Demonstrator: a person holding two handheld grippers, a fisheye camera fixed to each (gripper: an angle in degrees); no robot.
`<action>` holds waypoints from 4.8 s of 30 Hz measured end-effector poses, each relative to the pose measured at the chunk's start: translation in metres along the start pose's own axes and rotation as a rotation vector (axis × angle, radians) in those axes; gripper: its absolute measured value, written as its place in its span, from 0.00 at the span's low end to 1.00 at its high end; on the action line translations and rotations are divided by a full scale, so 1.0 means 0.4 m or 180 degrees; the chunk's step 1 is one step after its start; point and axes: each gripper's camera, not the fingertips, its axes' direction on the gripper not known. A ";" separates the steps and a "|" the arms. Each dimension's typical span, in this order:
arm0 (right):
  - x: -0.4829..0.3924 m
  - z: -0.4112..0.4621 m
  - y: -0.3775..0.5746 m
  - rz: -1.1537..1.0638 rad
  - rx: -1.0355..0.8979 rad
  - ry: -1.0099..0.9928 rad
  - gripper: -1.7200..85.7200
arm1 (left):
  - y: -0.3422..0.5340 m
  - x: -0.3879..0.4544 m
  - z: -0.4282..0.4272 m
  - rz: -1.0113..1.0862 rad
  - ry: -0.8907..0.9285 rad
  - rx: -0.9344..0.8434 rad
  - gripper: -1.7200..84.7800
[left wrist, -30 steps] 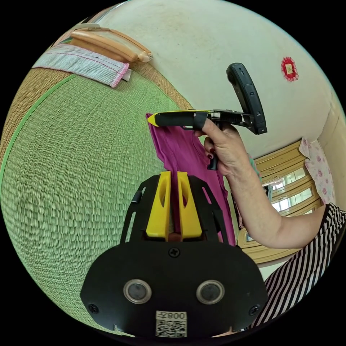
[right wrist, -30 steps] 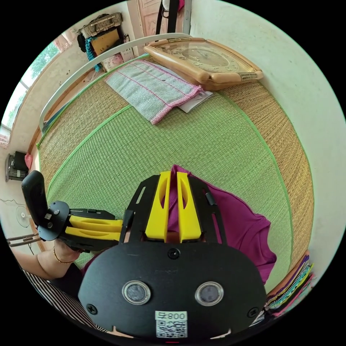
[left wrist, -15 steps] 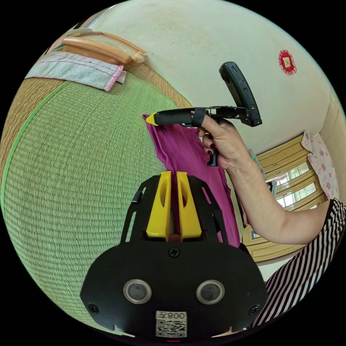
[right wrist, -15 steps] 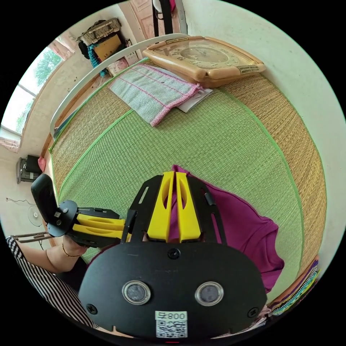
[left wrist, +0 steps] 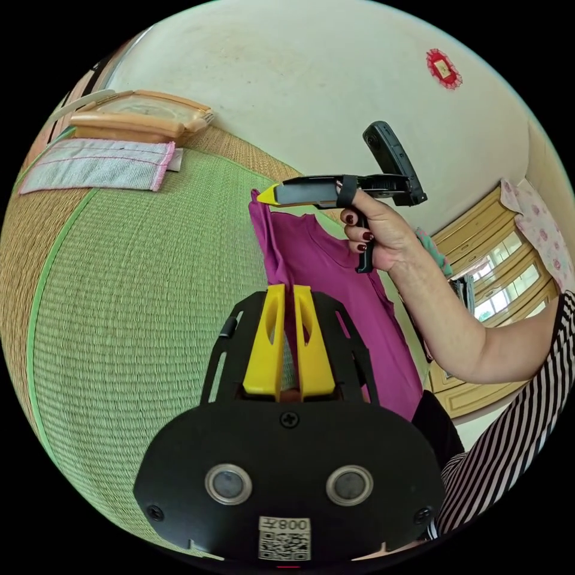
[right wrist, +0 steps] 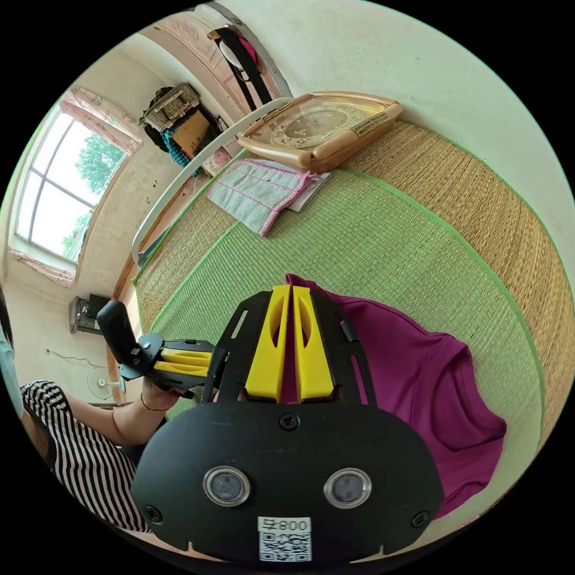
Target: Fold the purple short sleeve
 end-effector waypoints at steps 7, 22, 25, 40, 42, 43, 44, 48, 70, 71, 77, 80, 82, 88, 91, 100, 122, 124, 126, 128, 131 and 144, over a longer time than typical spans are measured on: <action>0.124 -0.151 0.080 0.0411 0.0215 -0.0367 0.03 | 0.019 0.044 0.034 0.0378 -0.0014 -0.0060 0.05; 0.271 -0.242 0.133 0.0970 0.0217 -0.0858 0.03 | 0.044 0.071 0.135 0.0713 0.0059 -0.0430 0.03; 0.282 -0.261 0.132 0.1017 0.0239 -0.0923 0.03 | 0.047 0.079 0.153 0.0803 0.0062 -0.0541 0.03; 0.276 -0.334 0.145 0.1112 0.0379 -0.1010 0.02 | 0.047 0.040 0.168 0.0622 -0.0158 -0.0434 0.02; 0.269 -0.339 0.149 0.1111 0.0393 -0.0985 0.02 | 0.042 0.057 0.198 0.0736 -0.0150 -0.0617 0.02; 0.264 -0.343 0.152 0.1106 0.0405 -0.0976 0.02 | 0.040 0.070 0.215 0.0808 -0.0226 -0.0710 0.02; 0.260 -0.345 0.154 0.1101 0.0410 -0.0968 0.02 | 0.039 0.076 0.222 0.0839 -0.0263 -0.0753 0.02; 0.210 -0.368 0.166 0.0999 0.0446 -0.0707 0.02 | 0.037 0.093 0.244 0.0946 -0.0370 -0.0849 0.02; 0.042 -0.129 0.040 0.0297 -0.0064 -0.0058 0.02 | 0.016 0.037 0.246 0.0797 -0.0258 -0.0787 0.02; 0.043 -0.120 0.037 0.0293 -0.0092 -0.0051 0.02 | 0.015 0.035 0.245 0.0790 -0.0254 -0.0782 0.02; 0.031 -0.141 0.087 0.0224 0.0055 -0.0109 0.02 | 0.015 0.020 0.242 0.0768 -0.0227 -0.0771 0.02; 0.034 -0.146 0.135 0.0272 0.0104 0.0115 0.02 | 0.016 0.014 0.241 0.0761 -0.0223 -0.0763 0.02; 0.054 -0.116 0.144 0.0332 0.0060 0.0080 0.02 | 0.018 0.012 0.241 0.0769 -0.0223 -0.0753 0.02; 0.041 -0.045 0.119 0.0241 -0.0011 0.0034 0.02 | 0.024 0.003 0.244 0.0765 -0.0224 -0.0767 0.02; 0.050 -0.036 0.125 0.0236 -0.0025 -0.0025 0.02 | 0.028 -0.004 0.251 0.0734 -0.0237 -0.0818 0.02; 0.015 -0.079 0.204 0.0128 0.0147 0.0039 0.02 | 0.053 -0.015 0.253 0.0735 -0.0259 -0.0822 0.02; -0.002 -0.018 0.306 0.0188 0.0099 0.0134 0.02 | 0.159 -0.054 0.265 0.0680 -0.0383 -0.0911 0.02; -0.024 -0.045 0.346 0.0216 0.0273 0.0065 0.02 | 0.175 -0.058 0.264 0.0666 -0.0390 -0.0891 0.02; -0.047 -0.055 0.376 0.0200 0.0302 0.0087 0.02 | 0.187 -0.062 0.264 0.0663 -0.0398 -0.0871 0.02; -0.069 -0.062 0.414 0.0224 0.0347 0.0113 0.02 | 0.199 -0.065 0.265 0.0659 -0.0400 -0.0876 0.02; -0.084 -0.023 0.468 0.0313 0.0201 -0.0003 0.02 | 0.219 -0.067 0.268 0.0672 -0.0428 -0.0875 0.02; -0.094 -0.127 0.581 0.0643 0.0333 -0.0234 0.02 | 0.363 -0.037 0.179 0.0693 -0.0773 -0.0371 0.02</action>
